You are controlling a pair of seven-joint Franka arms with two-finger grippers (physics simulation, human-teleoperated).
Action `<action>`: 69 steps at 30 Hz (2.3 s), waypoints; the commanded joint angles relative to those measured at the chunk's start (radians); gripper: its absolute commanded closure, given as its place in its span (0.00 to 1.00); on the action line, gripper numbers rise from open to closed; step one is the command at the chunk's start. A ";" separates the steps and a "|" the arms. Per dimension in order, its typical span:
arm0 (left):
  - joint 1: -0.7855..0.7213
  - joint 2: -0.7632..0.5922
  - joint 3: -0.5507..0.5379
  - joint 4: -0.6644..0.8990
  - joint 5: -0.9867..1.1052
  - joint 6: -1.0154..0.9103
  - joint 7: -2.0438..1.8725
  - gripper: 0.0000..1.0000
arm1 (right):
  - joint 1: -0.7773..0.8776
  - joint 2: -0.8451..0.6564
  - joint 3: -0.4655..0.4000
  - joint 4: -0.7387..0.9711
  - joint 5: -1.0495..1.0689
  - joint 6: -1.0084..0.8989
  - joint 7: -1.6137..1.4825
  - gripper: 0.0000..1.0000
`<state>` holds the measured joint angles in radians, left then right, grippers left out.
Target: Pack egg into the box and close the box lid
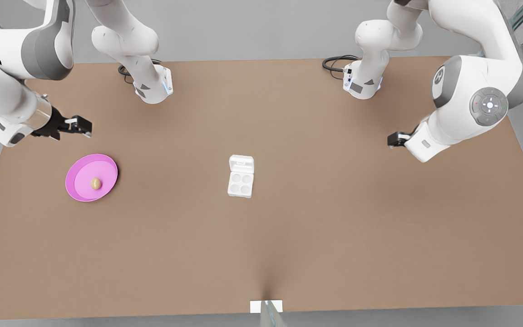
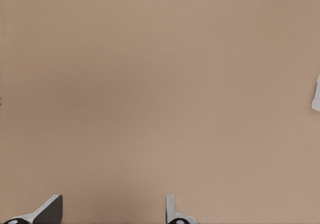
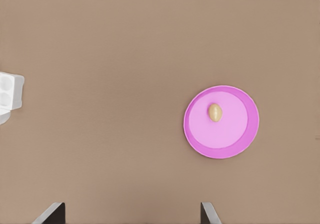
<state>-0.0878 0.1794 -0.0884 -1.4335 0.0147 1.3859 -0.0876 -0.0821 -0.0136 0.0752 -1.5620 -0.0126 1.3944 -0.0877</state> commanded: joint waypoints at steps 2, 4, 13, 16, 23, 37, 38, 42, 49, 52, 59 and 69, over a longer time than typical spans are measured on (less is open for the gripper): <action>0.000 0.006 -0.001 0.016 -0.018 0.070 -0.098 0.00 | -0.008 0.007 -0.002 0.000 0.000 0.049 -0.083 0.00; 0.007 0.012 0.004 0.005 -0.002 0.058 -0.077 0.00 | -0.004 0.049 -0.002 0.000 -0.001 0.072 -0.083 0.00; 0.037 0.006 0.001 -0.038 0.024 0.108 -0.046 0.00 | -0.056 0.412 -0.015 -0.003 -0.012 0.322 -0.083 0.00; 0.031 0.018 0.001 -0.042 0.024 0.117 -0.044 0.00 | -0.133 0.512 -0.006 -0.033 -0.047 0.353 -0.070 0.00; 0.013 0.038 -0.002 -0.048 0.059 0.128 -0.044 0.00 | -0.312 0.334 0.055 -0.394 -0.092 0.953 -0.093 0.00; 0.011 0.064 -0.005 -0.042 0.002 0.455 -0.063 0.00 | -0.478 0.362 0.210 -0.553 -0.337 1.054 0.011 0.00; 0.008 0.064 -0.005 -0.044 0.002 0.463 -0.061 0.00 | -0.492 0.360 0.215 -0.566 -0.339 1.068 0.011 0.00; 0.017 0.072 -0.005 -0.054 0.007 0.423 -0.050 0.00 | -0.705 0.310 0.388 -0.734 -0.386 1.177 0.009 0.00; -0.021 0.068 -0.014 -0.047 0.011 0.349 -0.063 0.00 | -0.780 0.350 0.403 -0.767 -0.414 1.243 0.006 0.00; -0.021 0.064 -0.014 -0.053 0.011 0.344 -0.063 0.00 | -0.780 0.371 0.397 -0.756 -0.425 1.244 0.006 0.00; -0.015 0.048 -0.024 -0.048 0.011 0.311 -0.064 0.00 | -0.805 0.417 0.397 -0.756 -0.440 1.296 0.009 0.00; -0.018 0.054 -0.024 -0.054 0.011 0.314 -0.064 0.00 | -0.812 0.452 0.397 -0.759 -0.420 1.333 0.013 0.00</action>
<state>-0.1055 0.2344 -0.1117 -1.4883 0.0253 1.7044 -0.1468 -0.8934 0.4406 0.4722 -2.3209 -0.4377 2.7073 -0.0778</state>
